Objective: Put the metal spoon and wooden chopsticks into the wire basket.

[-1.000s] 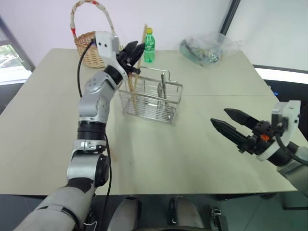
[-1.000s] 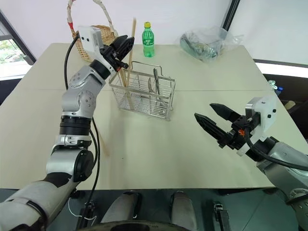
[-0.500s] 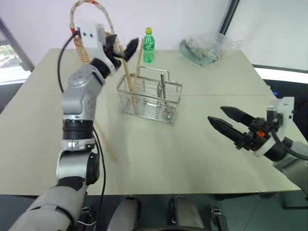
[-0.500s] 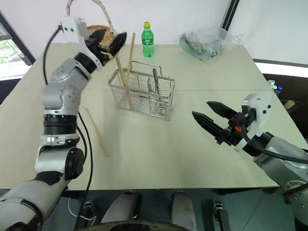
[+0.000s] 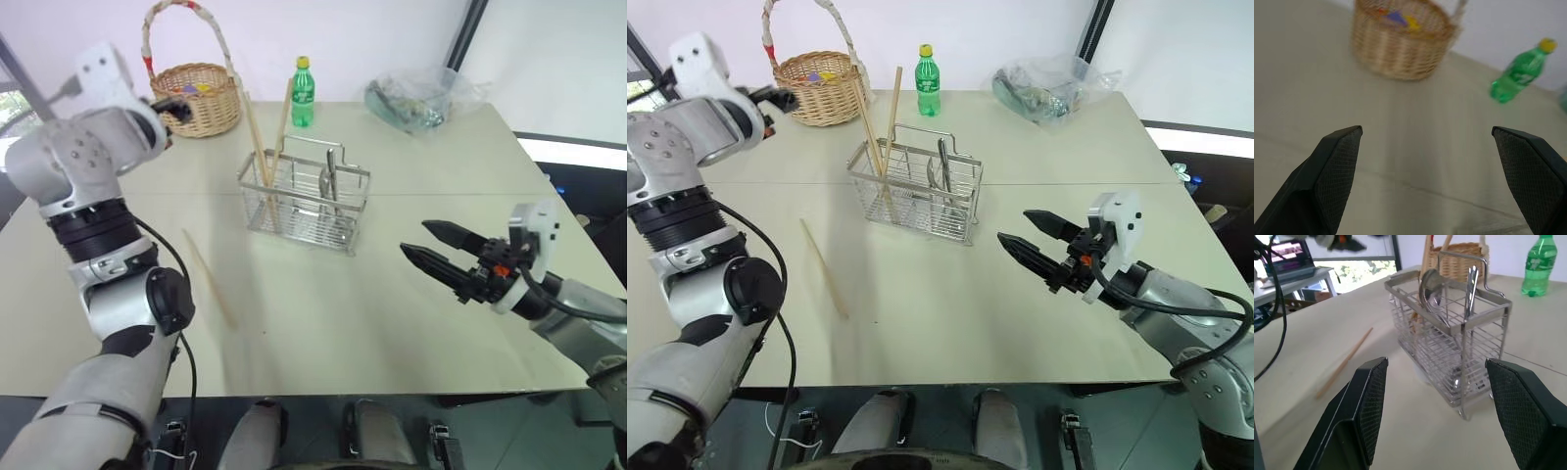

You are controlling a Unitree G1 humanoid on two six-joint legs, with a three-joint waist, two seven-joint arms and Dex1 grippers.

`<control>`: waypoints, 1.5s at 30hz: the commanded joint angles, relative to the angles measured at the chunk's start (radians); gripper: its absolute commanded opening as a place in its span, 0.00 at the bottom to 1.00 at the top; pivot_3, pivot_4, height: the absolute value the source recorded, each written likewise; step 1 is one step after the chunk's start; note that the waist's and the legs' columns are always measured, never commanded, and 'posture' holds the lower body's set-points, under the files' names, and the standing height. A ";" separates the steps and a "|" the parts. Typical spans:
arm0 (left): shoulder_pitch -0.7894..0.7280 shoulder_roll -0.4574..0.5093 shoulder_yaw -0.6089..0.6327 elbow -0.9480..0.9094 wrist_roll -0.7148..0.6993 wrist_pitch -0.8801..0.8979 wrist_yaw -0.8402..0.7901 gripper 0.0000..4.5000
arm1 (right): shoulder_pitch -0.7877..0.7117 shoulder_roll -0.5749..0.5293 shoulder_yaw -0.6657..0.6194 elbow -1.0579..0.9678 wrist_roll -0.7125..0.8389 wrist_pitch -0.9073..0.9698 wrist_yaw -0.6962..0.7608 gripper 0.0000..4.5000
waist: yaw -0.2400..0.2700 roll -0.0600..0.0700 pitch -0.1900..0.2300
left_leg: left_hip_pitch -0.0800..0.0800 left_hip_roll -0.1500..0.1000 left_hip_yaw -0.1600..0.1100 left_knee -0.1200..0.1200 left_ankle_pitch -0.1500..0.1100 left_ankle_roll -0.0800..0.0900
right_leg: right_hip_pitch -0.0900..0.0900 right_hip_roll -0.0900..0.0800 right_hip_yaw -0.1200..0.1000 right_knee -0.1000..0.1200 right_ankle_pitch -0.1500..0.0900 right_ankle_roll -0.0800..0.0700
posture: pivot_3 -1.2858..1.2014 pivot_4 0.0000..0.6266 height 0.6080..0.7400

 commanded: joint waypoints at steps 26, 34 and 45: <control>0.102 -0.159 0.074 0.386 0.217 -0.049 0.084 0.99 | 0.156 0.014 -0.052 -0.175 0.010 -0.015 -0.031 0.73 | 0.002 0.004 -0.004 | 0.001 0.000 0.001 0.000 0.000 -0.001 | 0.001 -0.002 0.000 0.000 0.000 0.000 | 0.52 0.24 0.50; 0.086 -0.162 0.099 0.445 0.200 -0.092 0.115 0.36 | 0.158 0.027 -0.050 -0.183 0.009 -0.020 -0.060 0.73 | 0.015 0.006 -0.005 | 0.001 0.000 0.001 0.000 0.000 -0.001 | 0.002 -0.003 0.000 0.000 0.000 0.001 | 0.52 0.24 0.50; 0.046 -0.109 0.112 0.543 0.170 -0.186 0.114 0.01 | 0.180 -0.017 -0.073 -0.172 0.007 -0.028 0.015 0.73 | 0.028 0.006 -0.005 | 0.001 0.000 0.003 0.000 0.000 -0.001 | 0.002 -0.004 -0.001 0.000 -0.001 0.002 | 0.52 0.24 0.50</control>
